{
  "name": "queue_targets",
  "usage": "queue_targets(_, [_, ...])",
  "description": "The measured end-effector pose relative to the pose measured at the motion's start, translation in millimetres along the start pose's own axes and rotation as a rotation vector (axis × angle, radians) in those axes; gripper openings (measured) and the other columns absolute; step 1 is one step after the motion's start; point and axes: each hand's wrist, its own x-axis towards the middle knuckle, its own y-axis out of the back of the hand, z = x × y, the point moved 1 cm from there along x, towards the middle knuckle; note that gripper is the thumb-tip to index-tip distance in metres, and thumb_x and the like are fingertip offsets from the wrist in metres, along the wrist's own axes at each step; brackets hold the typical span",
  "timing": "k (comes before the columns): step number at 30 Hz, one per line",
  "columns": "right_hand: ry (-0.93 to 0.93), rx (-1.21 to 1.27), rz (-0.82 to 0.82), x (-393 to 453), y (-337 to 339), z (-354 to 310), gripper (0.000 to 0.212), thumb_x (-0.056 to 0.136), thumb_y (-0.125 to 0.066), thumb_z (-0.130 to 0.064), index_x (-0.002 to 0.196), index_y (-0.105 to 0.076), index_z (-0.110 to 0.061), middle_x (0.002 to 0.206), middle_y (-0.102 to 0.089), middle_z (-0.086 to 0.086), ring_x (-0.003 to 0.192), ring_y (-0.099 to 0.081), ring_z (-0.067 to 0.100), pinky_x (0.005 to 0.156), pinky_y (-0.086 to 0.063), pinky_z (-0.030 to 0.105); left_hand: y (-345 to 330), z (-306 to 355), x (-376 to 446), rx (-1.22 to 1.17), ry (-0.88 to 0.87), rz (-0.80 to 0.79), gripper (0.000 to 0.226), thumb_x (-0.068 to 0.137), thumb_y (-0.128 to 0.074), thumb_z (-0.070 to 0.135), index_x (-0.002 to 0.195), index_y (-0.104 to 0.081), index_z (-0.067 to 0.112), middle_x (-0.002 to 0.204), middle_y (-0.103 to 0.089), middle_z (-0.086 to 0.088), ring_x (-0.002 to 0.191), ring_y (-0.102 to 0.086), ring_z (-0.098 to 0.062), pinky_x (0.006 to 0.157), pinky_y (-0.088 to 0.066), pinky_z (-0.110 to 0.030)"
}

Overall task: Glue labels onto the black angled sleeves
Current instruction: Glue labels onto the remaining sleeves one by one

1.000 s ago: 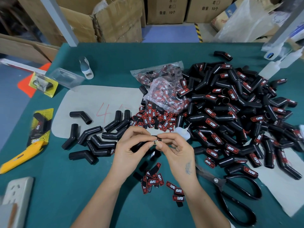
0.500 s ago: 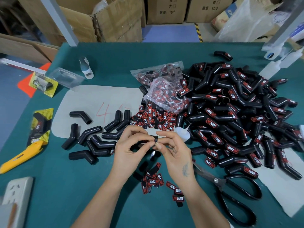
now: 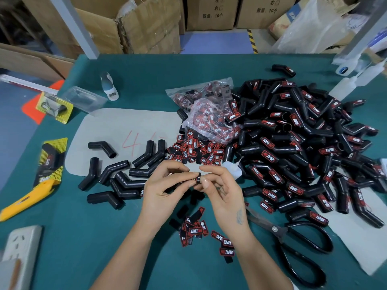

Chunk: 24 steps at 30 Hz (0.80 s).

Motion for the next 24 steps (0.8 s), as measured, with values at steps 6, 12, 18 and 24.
queue_targets(6, [0.017,-0.032,-0.024,0.1,-0.6,0.4,0.029,0.107,-0.053,-0.017,0.129,-0.064,-0.033,0.099,-0.074,-0.002,0.101,-0.073,0.022,0.094,-0.056,0.030,-2.8,-6.6,-0.9,0.045,-0.055,-0.028,0.026,0.091,-0.076,0.006,0.114,-0.080,0.017,0.111,-0.063,-0.002,0.105,-0.064,-0.022,0.091,-0.050,-0.023])
queue_targets(12, [-0.035,-0.040,-0.064,-0.7,-2.3,-0.8,0.042,0.104,-0.064,-0.019,0.142,-0.058,-0.037,0.105,-0.074,-0.003,0.106,-0.072,0.019,0.094,-0.054,0.025,-2.1,-7.7,-2.7,0.067,-0.082,-0.048,0.034,0.093,-0.075,0.012,0.127,-0.075,0.017,0.116,-0.063,0.004,0.109,-0.065,-0.018,0.097,-0.050,-0.024])
queue_targets(18, [-0.074,-0.064,-0.033,0.8,-0.1,3.3,0.051,0.091,-0.077,-0.030,0.138,-0.061,-0.045,0.101,-0.065,-0.003,0.089,-0.069,0.016,0.089,-0.057,0.034,-1.2,-5.8,-2.6,0.081,-0.055,-0.146,0.056,0.091,-0.074,0.006,0.143,-0.062,0.022,0.123,-0.065,0.012,0.117,-0.064,-0.015,0.105,-0.047,-0.024])
queue_targets(24, [-0.062,-0.039,0.030,0.7,2.1,3.8,0.045,0.089,-0.077,-0.036,0.131,-0.065,-0.045,0.090,-0.067,-0.007,0.084,-0.068,0.023,0.084,-0.057,0.034,3.3,-4.6,-0.9,-0.055,0.025,-0.243,0.048,0.096,-0.071,0.011,0.142,-0.064,0.025,0.127,-0.070,0.012,0.125,-0.063,-0.022,0.110,-0.046,-0.031])
